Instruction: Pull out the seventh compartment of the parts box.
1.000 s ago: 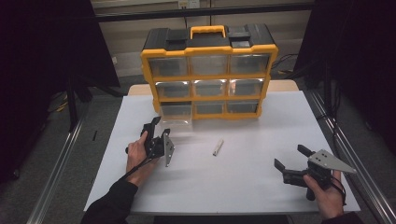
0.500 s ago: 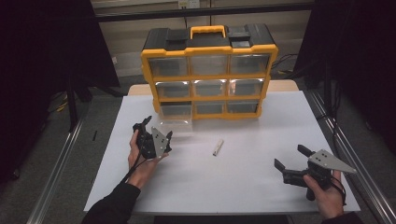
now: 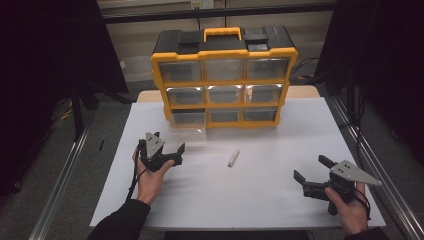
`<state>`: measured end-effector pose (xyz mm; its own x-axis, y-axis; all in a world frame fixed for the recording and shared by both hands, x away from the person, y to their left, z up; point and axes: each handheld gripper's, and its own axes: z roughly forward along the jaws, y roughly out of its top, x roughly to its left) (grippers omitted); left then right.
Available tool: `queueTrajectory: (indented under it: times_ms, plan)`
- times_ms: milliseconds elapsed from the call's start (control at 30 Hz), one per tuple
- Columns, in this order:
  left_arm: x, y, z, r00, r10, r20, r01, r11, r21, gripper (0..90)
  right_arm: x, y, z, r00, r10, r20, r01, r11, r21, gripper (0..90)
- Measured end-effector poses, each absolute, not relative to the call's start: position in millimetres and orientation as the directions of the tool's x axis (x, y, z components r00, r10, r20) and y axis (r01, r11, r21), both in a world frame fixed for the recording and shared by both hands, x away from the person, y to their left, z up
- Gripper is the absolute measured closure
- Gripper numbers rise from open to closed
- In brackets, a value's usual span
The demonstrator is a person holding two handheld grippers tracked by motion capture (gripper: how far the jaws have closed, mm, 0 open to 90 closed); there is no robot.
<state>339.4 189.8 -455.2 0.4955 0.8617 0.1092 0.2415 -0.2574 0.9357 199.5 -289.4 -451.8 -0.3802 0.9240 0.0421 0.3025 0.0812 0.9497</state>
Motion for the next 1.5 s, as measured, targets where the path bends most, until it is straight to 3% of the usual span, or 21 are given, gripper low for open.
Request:
queueTrajectory:
  times_ms: [100, 200, 433, 500, 1033, 1333, 1500]
  plan:
    - [339.7, 191.6, -457.3, 0.511, 0.860, -0.007, 0.292, -0.166, 0.942, 4.0, 199.6, -289.2, -451.9, -0.381, 0.923, 0.044, 0.304, 0.080, 0.949, 1.4]
    - [337.8, 192.5, -460.9, 0.529, 0.848, -0.043, 0.312, -0.147, 0.939, 3.8, 200.7, -289.1, -452.1, -0.379, 0.924, 0.045, 0.302, 0.078, 0.950, 1.4]
    - [323.2, 202.9, -458.9, 0.562, 0.827, 0.002, 0.280, -0.192, 0.941, 4.0, 201.7, -287.2, -452.3, -0.388, 0.921, 0.044, 0.309, 0.085, 0.947, 1.3]
    - [317.0, 208.1, -457.6, 0.567, 0.824, -0.020, 0.279, -0.169, 0.945, 3.8, 202.5, -286.6, -452.3, -0.385, 0.922, 0.050, 0.311, 0.079, 0.947, 1.3]
    - [272.8, 240.5, -456.1, 0.541, 0.841, 0.017, 0.276, -0.196, 0.941, 4.3, 201.6, -287.7, -452.9, -0.384, 0.922, 0.051, 0.317, 0.080, 0.945, 1.4]
    - [271.2, 243.6, -451.3, 0.527, 0.849, 0.040, 0.263, -0.208, 0.942, 4.3, 200.5, -288.8, -453.6, -0.378, 0.924, 0.054, 0.324, 0.078, 0.943, 1.4]
    - [271.8, 239.7, -449.7, 0.543, 0.839, -0.013, 0.282, -0.168, 0.945, 4.3, 200.0, -289.7, -453.8, -0.376, 0.925, 0.055, 0.325, 0.076, 0.943, 1.4]
